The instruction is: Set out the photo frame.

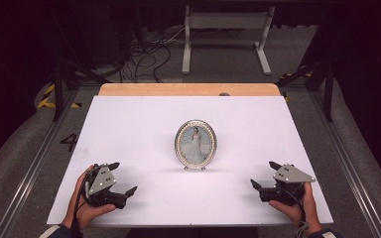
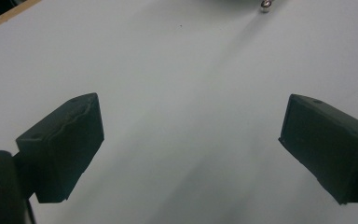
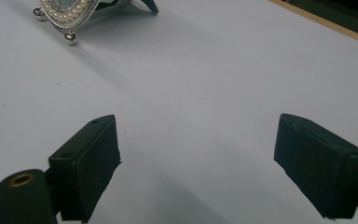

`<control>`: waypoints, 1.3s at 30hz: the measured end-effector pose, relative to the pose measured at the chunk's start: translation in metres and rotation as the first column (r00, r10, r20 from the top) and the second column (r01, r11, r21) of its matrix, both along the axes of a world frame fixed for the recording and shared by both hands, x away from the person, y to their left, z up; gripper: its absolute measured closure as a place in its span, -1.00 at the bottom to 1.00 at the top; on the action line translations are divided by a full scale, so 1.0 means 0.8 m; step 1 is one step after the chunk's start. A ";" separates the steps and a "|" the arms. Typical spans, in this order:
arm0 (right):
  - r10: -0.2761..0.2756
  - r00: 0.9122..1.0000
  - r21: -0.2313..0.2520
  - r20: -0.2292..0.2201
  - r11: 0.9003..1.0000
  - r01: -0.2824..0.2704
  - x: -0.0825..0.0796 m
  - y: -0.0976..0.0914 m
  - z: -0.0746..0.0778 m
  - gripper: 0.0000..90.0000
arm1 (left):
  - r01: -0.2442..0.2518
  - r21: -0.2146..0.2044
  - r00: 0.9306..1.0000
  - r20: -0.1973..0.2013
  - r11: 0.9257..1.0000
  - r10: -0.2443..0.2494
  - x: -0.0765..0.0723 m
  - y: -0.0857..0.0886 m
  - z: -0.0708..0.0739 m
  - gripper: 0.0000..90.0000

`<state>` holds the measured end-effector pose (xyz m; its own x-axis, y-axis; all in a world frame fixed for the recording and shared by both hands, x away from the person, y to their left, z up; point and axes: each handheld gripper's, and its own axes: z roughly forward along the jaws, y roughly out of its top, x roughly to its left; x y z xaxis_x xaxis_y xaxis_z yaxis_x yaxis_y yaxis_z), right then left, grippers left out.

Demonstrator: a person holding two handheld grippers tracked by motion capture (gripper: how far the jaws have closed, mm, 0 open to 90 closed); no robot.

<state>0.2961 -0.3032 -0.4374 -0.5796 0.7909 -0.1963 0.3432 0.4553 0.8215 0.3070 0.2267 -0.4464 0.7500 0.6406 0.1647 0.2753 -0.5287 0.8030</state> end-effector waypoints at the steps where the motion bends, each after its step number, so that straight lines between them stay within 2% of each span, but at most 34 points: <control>1: -0.004 1.000 0.005 -0.001 1.000 0.004 -0.001 -0.002 -0.001 -0.69 | -0.005 -0.006 1.000 -0.001 1.000 0.005 0.000 0.004 -0.001 -0.86; 9: -0.064 0.998 0.046 0.006 0.997 0.063 -0.008 -0.027 -0.005 -0.70 | -0.042 -0.057 0.999 -0.026 0.998 0.040 -0.005 0.027 -0.005 -0.86; 13: -0.084 0.996 0.046 0.007 0.995 0.084 -0.011 -0.036 -0.007 -0.71 | -0.058 -0.090 0.998 -0.027 0.994 0.056 -0.007 0.039 -0.007 -0.87; 15: -0.089 0.996 0.045 0.011 0.995 0.088 -0.013 -0.038 -0.009 -0.71 | -0.062 -0.094 0.998 -0.030 0.994 0.060 -0.006 0.042 -0.007 -0.87; 18: -0.089 0.996 0.036 0.016 0.995 0.088 -0.014 -0.039 -0.010 -0.71 | -0.070 -0.144 0.997 -0.041 0.987 0.065 -0.004 0.051 -0.007 -0.87; 19: -0.089 0.996 0.037 0.020 0.995 0.088 -0.015 -0.039 -0.010 -0.71 | -0.073 -0.148 0.997 -0.040 0.986 0.068 -0.003 0.052 -0.008 -0.87; 25: -0.089 0.996 0.046 0.015 0.995 0.089 -0.015 -0.039 -0.013 -0.72 | -0.090 -0.149 0.995 -0.057 0.985 0.082 -0.001 0.055 -0.012 -0.87; 30: -0.089 0.996 0.050 0.017 0.995 0.088 -0.017 -0.038 -0.013 -0.72 | -0.085 -0.146 0.995 -0.056 0.986 0.078 -0.001 0.053 -0.013 -0.87; 33: -0.089 0.996 0.057 0.020 0.994 0.088 -0.018 -0.038 -0.012 -0.72 | -0.074 -0.129 0.996 -0.052 0.989 0.068 -0.002 0.050 -0.013 -0.87; 36: -0.097 0.995 0.071 0.018 0.993 0.096 -0.017 -0.039 -0.011 -0.72 | -0.075 -0.135 0.996 -0.050 0.988 0.069 -0.003 0.052 -0.013 -0.87; 38: -0.102 0.995 0.063 0.019 0.993 0.101 -0.017 -0.039 -0.011 -0.72 | -0.077 -0.144 0.996 -0.050 0.987 0.070 -0.003 0.052 -0.013 -0.87; 39: -0.102 0.995 0.064 0.021 0.993 0.100 -0.017 -0.039 -0.011 -0.72 | -0.076 -0.135 0.996 -0.049 0.988 0.070 -0.003 0.052 -0.013 -0.87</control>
